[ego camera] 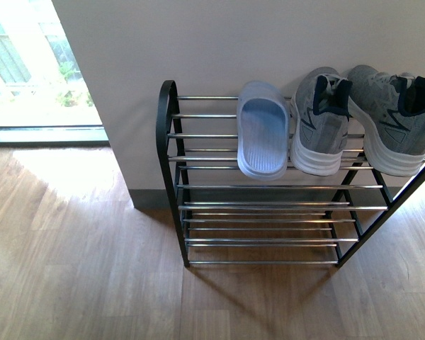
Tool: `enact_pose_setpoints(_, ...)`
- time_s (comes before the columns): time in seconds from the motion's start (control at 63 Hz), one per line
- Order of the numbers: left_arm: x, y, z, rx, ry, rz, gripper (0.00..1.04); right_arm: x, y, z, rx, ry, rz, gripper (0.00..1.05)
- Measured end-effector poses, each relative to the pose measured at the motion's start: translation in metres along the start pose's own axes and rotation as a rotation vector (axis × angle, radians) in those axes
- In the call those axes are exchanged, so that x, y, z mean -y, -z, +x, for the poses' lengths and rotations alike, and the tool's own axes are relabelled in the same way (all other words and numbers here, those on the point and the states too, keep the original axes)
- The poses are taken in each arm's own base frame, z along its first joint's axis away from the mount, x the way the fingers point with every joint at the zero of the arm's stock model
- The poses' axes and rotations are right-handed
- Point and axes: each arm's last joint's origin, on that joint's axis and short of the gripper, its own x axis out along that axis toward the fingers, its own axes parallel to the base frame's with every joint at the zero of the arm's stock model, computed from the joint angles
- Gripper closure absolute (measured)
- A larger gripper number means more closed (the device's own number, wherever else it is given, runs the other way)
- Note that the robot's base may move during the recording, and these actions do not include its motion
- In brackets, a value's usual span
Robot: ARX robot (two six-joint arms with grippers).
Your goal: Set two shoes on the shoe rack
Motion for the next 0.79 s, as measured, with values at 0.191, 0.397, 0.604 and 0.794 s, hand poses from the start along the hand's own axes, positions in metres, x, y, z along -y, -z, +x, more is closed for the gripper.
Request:
enact_pose_setpoints(0.191,0.000,0.000,0.000,0.000,0.000,0.000,1.03,0.000,-0.004,-0.008,0.015,0.000,0.000,1.03)
enact_pose_setpoints(0.397,0.000,0.000,0.000,0.000,0.000,0.000,1.03,0.000,-0.007,-0.016,0.024,0.000,0.000,1.03)
enact_pose_setpoints(0.604,0.000,0.000,0.000,0.000,0.000,0.000,1.03,0.000,-0.009,-0.023,0.030,0.000,0.000,1.03)
enact_pose_setpoints(0.794,0.000,0.000,0.000,0.000,0.000,0.000,1.03,0.000,-0.009,-0.030,0.033,-0.001,0.000,1.03)
